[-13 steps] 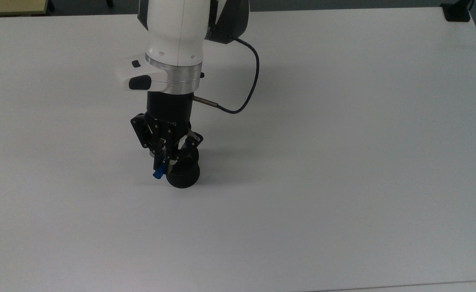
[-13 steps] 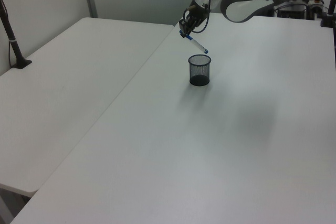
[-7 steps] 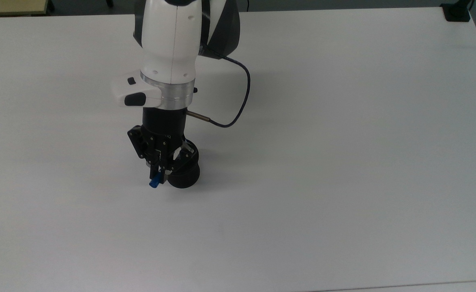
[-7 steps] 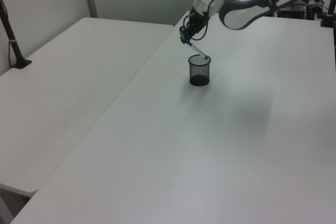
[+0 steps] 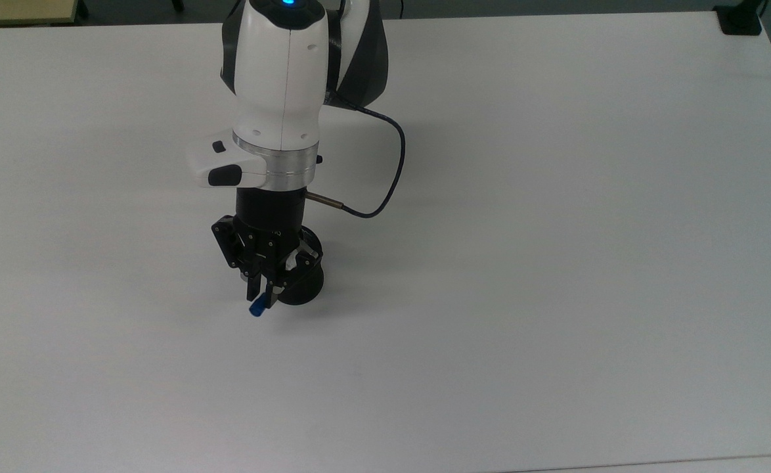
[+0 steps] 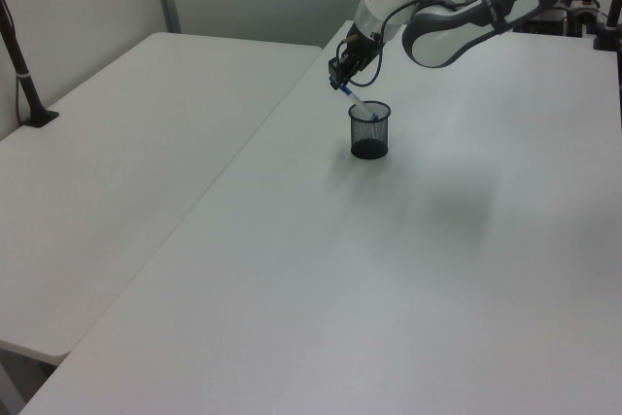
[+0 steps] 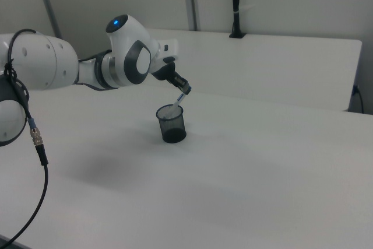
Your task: Insert the marker
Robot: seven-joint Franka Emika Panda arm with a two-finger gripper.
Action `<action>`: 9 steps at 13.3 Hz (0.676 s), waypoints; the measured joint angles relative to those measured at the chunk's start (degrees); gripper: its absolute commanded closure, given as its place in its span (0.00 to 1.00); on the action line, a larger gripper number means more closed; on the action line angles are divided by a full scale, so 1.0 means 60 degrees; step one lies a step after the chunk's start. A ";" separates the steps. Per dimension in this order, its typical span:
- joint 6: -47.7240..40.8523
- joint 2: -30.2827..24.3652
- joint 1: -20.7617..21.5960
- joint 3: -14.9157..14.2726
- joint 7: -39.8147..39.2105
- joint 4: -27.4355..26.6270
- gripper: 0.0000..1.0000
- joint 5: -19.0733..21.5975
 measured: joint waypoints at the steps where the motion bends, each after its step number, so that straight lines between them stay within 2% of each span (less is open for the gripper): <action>1: 0.0000 0.0000 0.0000 0.0000 0.0000 0.0000 0.17 0.0000; 4: 0.0000 -0.0003 0.0028 0.0004 0.0000 0.0017 0.00 0.0000; 7: -0.0150 -0.0144 0.0146 0.0028 -0.0001 0.0058 0.00 0.0000; 9: -0.1149 -0.0454 0.0548 0.0034 -0.0002 0.0095 0.00 0.0000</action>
